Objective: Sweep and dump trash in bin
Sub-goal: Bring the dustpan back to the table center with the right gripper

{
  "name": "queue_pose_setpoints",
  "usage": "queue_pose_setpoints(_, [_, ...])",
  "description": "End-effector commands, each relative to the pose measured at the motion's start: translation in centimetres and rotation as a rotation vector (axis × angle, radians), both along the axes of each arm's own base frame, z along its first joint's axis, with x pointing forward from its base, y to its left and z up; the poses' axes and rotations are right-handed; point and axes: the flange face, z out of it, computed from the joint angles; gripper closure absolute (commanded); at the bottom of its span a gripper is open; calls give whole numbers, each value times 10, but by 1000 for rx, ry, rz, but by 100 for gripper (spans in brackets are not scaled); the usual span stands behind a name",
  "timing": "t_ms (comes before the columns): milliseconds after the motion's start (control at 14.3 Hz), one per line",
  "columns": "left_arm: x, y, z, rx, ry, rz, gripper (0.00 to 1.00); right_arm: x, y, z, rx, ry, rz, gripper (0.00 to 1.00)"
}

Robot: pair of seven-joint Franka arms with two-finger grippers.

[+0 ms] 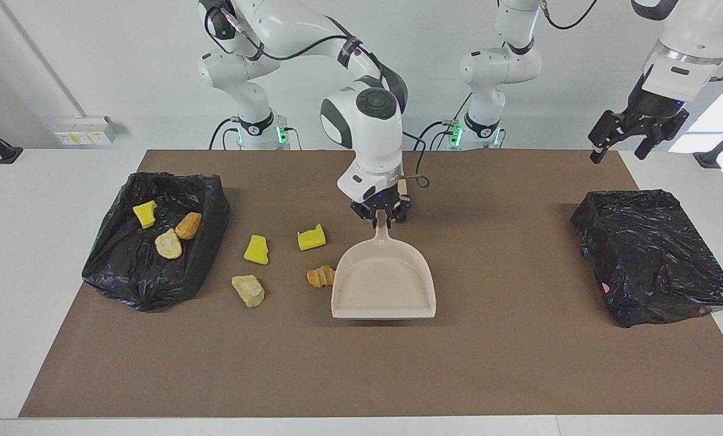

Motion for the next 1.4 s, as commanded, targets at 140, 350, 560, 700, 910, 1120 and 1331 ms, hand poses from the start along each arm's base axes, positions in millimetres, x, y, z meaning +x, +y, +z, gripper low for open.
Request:
queue_pose_setpoints(140, [-15,-2,-5,-3,15,-18,0,9,18,-24,34,-14,-10,100])
queue_pose_setpoints(350, [-15,-5,-11,-3,9,-18,0,12,11,-24,33,-12,-19,94])
queue_pose_setpoints(560, [-14,-6,-9,-4,3,-8,0,19,-5,-38,46,-29,-22,87])
queue_pose_setpoints(700, [-14,-6,-9,-3,1,-16,0,20,-5,-35,43,-36,-20,10])
queue_pose_setpoints(910, [-14,4,-9,-2,3,0,0,17,-3,-28,36,-41,-11,0])
queue_pose_setpoints(1120, [-16,3,-9,-2,10,0,0,10,-9,1,43,-39,-13,0])
queue_pose_setpoints(1331, [-18,-3,-11,-3,24,5,0,-8,-17,38,10,-8,-6,0])
